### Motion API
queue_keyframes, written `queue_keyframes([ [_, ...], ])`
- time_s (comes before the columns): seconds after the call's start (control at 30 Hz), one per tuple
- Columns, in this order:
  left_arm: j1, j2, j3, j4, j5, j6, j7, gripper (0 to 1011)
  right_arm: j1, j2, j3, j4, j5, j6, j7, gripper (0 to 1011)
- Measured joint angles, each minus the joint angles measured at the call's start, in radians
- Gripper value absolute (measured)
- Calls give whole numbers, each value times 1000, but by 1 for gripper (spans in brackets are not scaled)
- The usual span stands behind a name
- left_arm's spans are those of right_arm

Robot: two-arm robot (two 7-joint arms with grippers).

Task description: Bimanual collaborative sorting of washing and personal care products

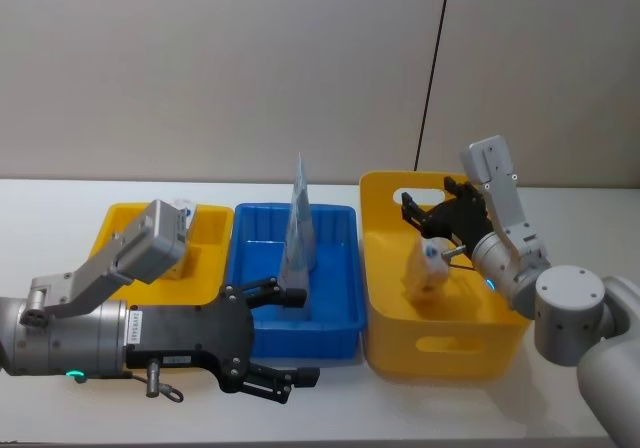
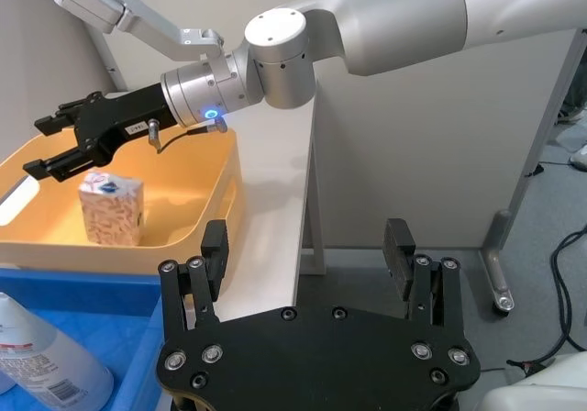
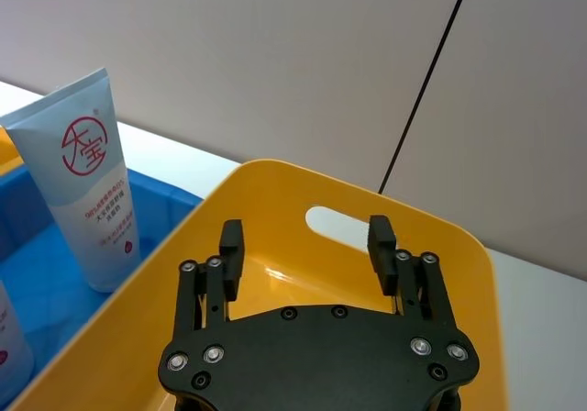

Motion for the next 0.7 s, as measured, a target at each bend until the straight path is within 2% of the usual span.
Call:
queue_keyframes([
  [0.2,0,0,0,0,0,0,0,1001,-8,1,8,-18,-2,2,-1,951],
  [0.3,0,0,0,0,0,0,0,1001,-14,3,12,-36,-2,5,-1,1004],
  [0.47,0,0,0,0,0,0,0,1001,-30,9,19,-72,1,11,3,1003],
  [0.7,0,0,0,0,0,0,0,1001,-83,33,35,-191,18,35,19,1004],
])
